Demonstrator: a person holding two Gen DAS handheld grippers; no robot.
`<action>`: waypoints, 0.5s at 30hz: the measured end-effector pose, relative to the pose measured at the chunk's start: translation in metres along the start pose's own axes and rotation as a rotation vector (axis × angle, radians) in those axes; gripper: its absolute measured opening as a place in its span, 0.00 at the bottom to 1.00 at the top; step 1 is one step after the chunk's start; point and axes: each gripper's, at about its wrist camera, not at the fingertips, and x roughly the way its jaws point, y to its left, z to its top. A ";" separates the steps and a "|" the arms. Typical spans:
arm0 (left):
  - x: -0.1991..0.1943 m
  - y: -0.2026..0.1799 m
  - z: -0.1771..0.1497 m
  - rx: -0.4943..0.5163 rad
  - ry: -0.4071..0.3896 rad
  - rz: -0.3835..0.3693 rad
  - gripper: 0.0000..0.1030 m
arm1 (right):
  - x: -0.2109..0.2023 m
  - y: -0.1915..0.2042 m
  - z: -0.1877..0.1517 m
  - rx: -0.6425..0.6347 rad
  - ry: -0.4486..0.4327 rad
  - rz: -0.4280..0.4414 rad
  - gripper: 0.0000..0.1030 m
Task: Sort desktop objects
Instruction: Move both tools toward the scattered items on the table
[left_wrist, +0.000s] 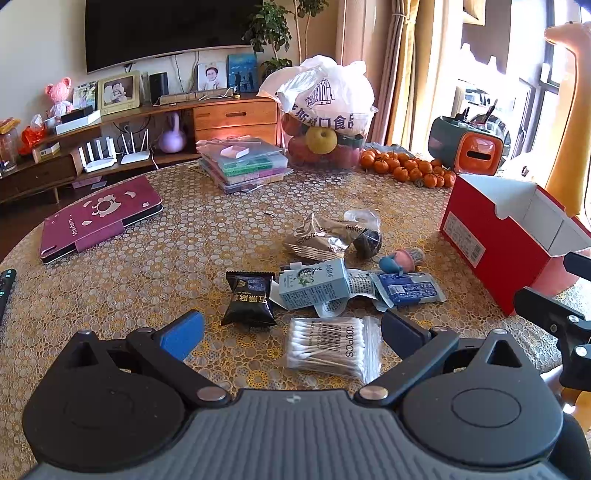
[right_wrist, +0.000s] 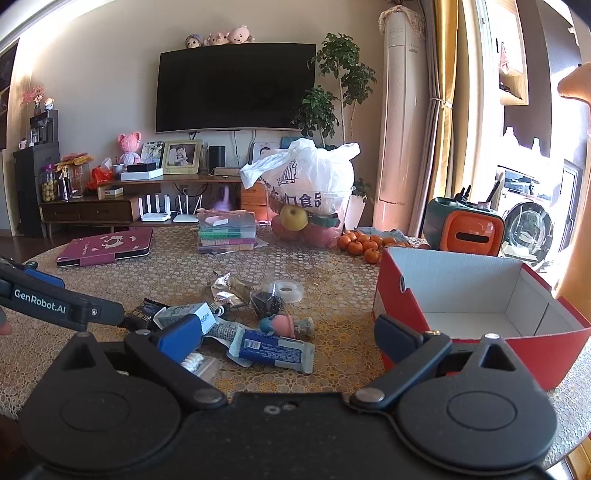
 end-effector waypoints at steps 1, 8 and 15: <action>0.004 0.002 0.000 0.000 0.003 0.011 1.00 | 0.004 0.000 0.000 -0.009 0.003 -0.001 0.97; 0.034 0.015 0.002 -0.010 0.018 0.056 1.00 | 0.031 0.001 -0.005 -0.019 0.038 0.004 0.97; 0.059 0.031 0.005 -0.047 0.032 0.072 1.00 | 0.059 0.007 -0.008 -0.015 0.065 0.003 0.96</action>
